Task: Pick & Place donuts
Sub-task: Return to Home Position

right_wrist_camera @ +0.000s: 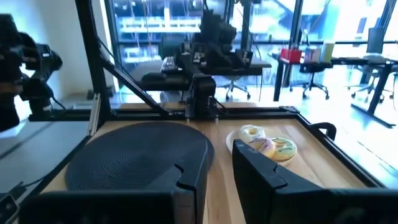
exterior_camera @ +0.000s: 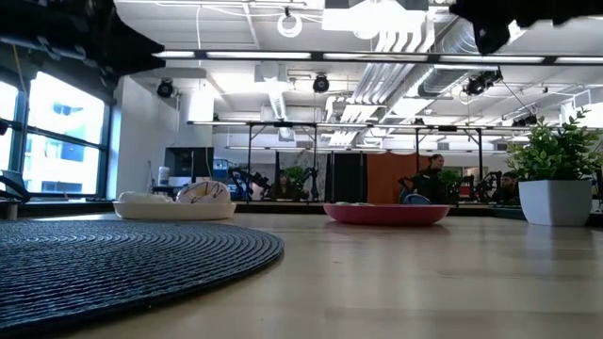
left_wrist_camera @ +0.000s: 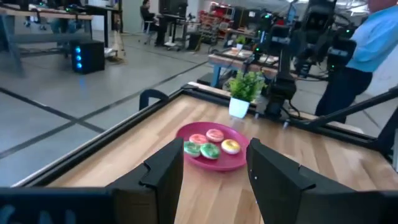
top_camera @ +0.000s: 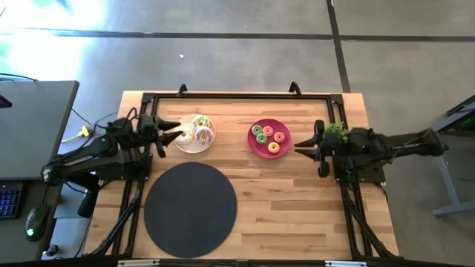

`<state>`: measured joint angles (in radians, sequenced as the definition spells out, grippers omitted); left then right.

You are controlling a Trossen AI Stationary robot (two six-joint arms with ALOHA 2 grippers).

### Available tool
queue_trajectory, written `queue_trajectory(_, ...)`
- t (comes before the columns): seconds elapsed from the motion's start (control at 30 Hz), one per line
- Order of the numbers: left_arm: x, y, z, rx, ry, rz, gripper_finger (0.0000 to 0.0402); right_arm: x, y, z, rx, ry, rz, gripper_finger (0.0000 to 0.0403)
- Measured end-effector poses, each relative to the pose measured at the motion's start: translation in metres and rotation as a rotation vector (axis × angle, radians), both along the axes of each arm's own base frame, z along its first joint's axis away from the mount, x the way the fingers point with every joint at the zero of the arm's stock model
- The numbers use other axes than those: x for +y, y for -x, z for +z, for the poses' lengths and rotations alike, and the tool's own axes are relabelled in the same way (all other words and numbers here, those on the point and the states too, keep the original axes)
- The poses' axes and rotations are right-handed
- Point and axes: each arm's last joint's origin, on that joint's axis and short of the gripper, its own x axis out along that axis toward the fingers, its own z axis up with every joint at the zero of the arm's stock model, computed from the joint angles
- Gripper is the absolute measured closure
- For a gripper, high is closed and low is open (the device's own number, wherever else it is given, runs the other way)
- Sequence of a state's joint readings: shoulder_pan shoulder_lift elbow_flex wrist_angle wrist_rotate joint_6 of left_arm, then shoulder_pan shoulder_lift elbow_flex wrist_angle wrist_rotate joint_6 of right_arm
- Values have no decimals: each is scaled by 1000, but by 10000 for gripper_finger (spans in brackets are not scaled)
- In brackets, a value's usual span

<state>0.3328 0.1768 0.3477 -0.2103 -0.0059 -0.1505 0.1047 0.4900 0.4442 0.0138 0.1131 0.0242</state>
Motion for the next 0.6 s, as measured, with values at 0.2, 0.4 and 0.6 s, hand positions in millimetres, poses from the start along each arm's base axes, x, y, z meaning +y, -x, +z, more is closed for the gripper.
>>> queue_trajectory(0.2,4,-11,-28,-45,-2,-12,234,-1,12,-55,-121,-13,18,337)
queue_trajectory(0.4,3,-17,-50,-81,-13,-93,234,-1,20,-87,-213,-20,48,337)
queue_trajectory(0.6,3,-19,-62,-61,-9,-109,234,-1,20,-88,-188,-18,45,336)
